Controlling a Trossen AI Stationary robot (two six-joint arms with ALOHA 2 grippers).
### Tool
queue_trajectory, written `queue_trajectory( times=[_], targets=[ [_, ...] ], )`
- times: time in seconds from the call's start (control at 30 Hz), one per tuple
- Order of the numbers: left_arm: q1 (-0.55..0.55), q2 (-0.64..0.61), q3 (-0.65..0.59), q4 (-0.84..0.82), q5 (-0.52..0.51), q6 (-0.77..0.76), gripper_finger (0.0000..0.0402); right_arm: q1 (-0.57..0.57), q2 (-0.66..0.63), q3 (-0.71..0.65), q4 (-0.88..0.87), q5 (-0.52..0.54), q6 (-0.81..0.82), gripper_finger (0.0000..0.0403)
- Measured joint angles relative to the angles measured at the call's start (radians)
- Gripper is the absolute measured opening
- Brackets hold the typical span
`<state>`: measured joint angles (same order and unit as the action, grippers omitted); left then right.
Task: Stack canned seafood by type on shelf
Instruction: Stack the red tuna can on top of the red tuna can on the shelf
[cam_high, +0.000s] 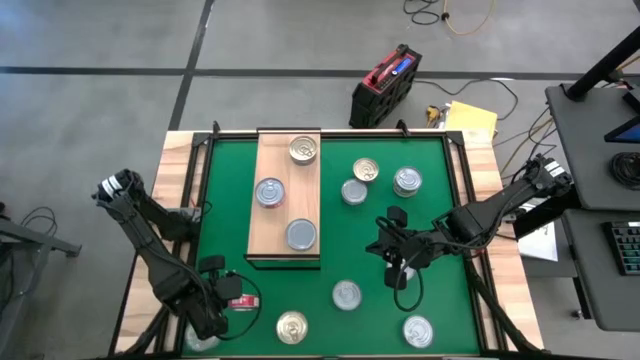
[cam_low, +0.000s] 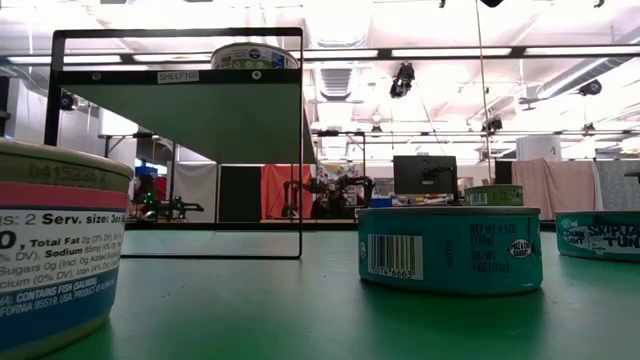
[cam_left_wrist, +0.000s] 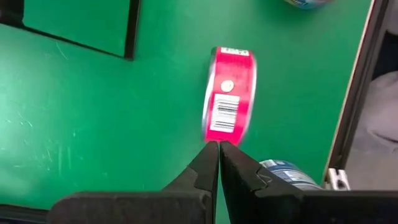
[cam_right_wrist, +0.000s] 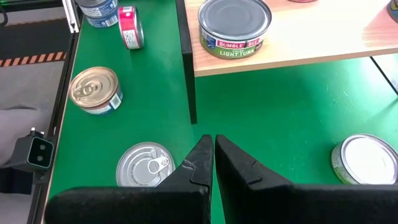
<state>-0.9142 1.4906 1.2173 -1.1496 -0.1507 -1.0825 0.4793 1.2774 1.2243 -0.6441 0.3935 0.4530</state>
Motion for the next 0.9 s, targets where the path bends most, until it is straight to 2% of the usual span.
queue_trajectory(
  times=[0.33, 0.43, 0.67, 0.9],
  targets=[
    [0.003, 0.0, 0.028, 0.019, -0.022, 0.004, 0.0001, 0.0, 0.0, 0.0, 0.004, 0.001, 0.0, 0.0009],
    [0.005, 0.0, 0.031, 0.027, -0.024, 0.018, 0.0015, 0.0, 0.0, 0.0, 0.007, 0.001, 0.0, 0.0009],
    [0.005, 0.007, 0.006, 0.119, -0.045, 0.023, 0.0104, 0.0, 0.0, -0.001, 0.007, 0.001, 0.0, 0.0009],
    [0.005, 0.044, 0.005, 0.115, -0.059, 0.027, 0.0195, 0.0, 0.0, -0.003, 0.007, 0.0, 0.002, 0.0009]
  ],
)
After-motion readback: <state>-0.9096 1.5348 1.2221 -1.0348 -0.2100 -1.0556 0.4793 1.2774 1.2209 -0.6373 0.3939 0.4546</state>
